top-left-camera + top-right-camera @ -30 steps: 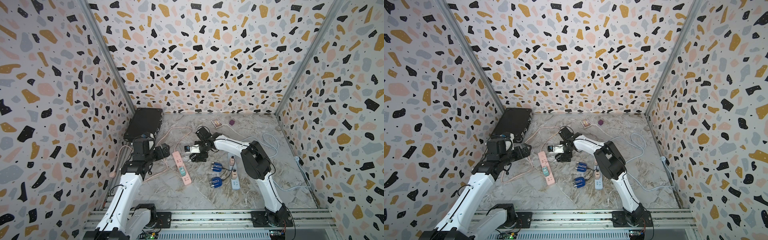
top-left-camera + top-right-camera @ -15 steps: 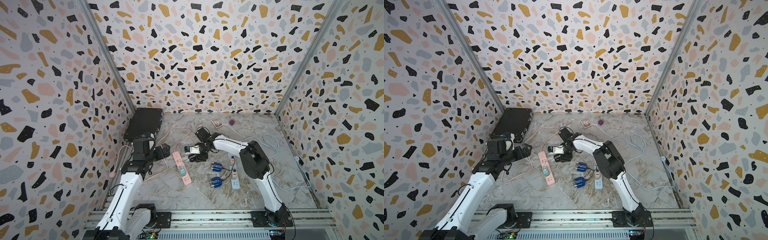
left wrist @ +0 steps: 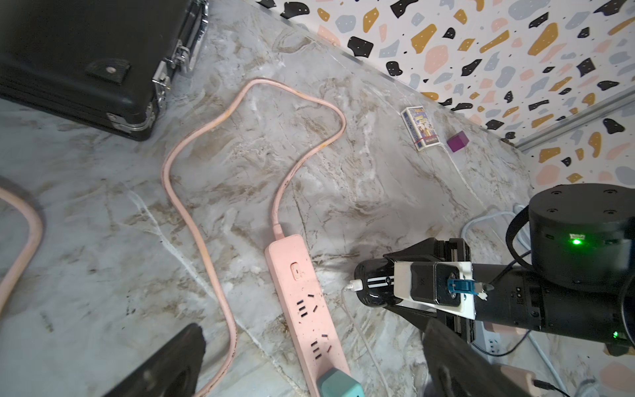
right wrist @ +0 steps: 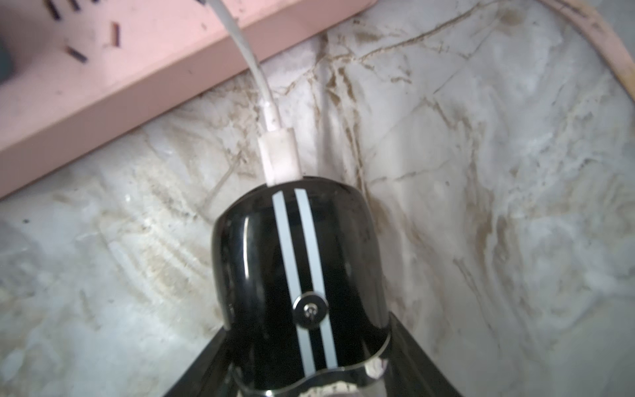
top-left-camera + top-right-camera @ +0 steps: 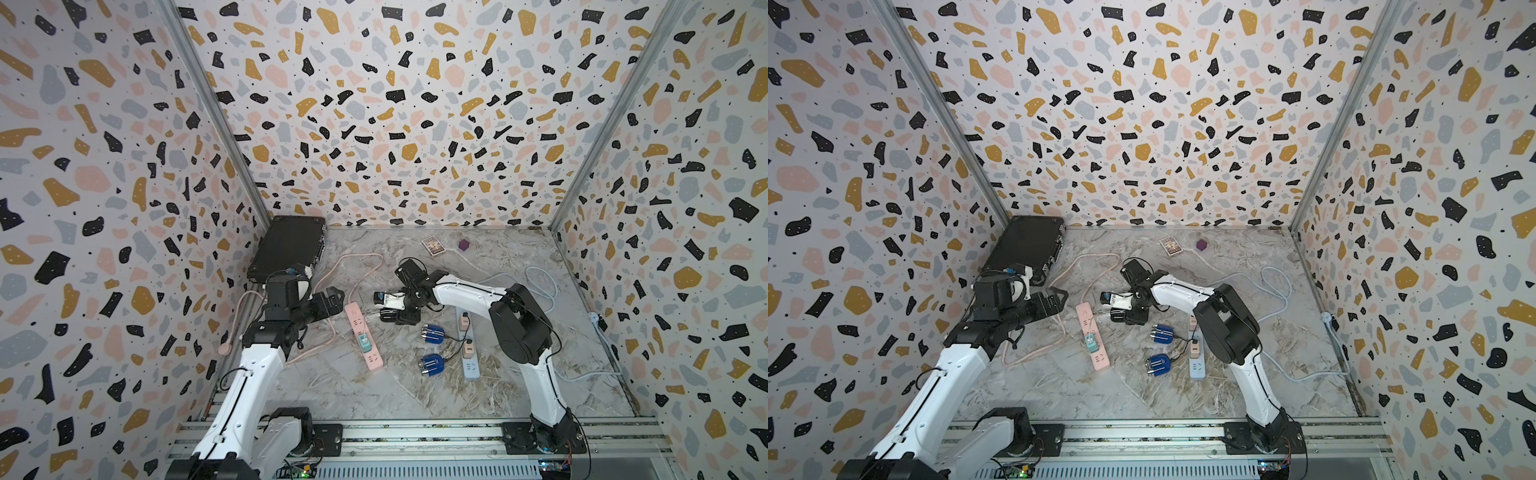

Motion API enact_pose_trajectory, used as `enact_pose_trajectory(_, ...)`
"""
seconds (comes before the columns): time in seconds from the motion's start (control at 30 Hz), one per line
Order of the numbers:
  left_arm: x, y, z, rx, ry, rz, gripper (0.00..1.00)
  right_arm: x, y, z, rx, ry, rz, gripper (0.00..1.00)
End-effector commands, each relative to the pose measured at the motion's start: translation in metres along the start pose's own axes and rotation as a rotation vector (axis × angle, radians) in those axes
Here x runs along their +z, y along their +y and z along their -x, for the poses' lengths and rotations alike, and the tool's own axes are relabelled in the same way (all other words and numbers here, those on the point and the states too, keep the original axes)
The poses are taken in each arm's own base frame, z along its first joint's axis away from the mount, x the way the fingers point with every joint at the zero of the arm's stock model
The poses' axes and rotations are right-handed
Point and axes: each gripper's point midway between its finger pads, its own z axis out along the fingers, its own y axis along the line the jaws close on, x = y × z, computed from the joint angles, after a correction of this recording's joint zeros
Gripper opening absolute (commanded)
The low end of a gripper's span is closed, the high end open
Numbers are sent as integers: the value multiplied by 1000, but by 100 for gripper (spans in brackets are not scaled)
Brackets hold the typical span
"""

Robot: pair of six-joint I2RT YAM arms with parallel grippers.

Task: Unplug the electric shaver
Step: Pick up the electric shaver from the center of the board.

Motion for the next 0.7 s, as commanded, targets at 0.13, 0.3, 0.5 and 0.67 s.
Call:
enact_pose_trajectory(0.13, -12, -63, 17, 37, -19, -310, 99, -64, -3, 11, -7, -55, -229, 38)
enact_pose_trajectory(0.3, -16, -67, 6, -45, 28, -315, 100, -79, -4, 3, 20, -59, -360, 38)
enact_pose_trajectory(0.5, -24, -86, -20, -131, 19, -392, 100, -74, 2, -1, 51, -52, -431, 32)
enact_pose_trajectory(0.67, -33, -93, -27, -205, 22, -419, 96, -76, 9, 8, 72, -103, -461, 31)
